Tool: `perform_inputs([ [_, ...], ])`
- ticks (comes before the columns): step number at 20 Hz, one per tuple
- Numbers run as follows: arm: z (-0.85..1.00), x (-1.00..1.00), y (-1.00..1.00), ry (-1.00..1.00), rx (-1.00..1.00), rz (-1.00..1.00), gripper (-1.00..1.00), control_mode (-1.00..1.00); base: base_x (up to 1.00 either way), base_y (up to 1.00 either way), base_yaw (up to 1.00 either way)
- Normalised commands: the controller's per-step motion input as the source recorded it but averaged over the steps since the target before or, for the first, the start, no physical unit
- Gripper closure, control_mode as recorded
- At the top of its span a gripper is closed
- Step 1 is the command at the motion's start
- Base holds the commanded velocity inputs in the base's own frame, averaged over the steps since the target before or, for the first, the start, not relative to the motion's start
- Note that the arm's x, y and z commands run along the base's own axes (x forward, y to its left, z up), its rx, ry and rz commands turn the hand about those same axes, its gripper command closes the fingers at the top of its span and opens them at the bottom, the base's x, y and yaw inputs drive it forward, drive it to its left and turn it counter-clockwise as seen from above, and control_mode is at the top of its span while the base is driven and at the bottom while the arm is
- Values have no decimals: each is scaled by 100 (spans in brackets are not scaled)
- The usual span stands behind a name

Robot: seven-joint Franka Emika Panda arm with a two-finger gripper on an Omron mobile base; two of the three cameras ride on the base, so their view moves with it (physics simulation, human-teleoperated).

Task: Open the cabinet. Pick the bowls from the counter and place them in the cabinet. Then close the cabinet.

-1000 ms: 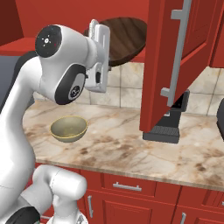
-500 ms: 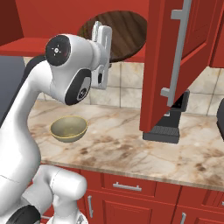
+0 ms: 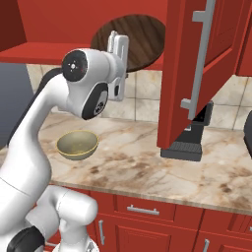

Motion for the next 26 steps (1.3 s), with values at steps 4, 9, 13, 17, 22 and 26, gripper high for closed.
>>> perform_inputs([
  [4,0,25,0,2,0,0,100,-100,0,0,0],
  [9,0,28,0,3,0,0,100,-100,0,0,0],
  [13,0,37,0,0,0,0,100,-100,0,0,0],
  [17,0,47,0,0,0,0,100,-100,0,0,0],
  [22,0,41,0,0,0,0,100,-100,0,0,0],
  [26,-5,47,0,0,0,0,100,-100,0,0,0],
])
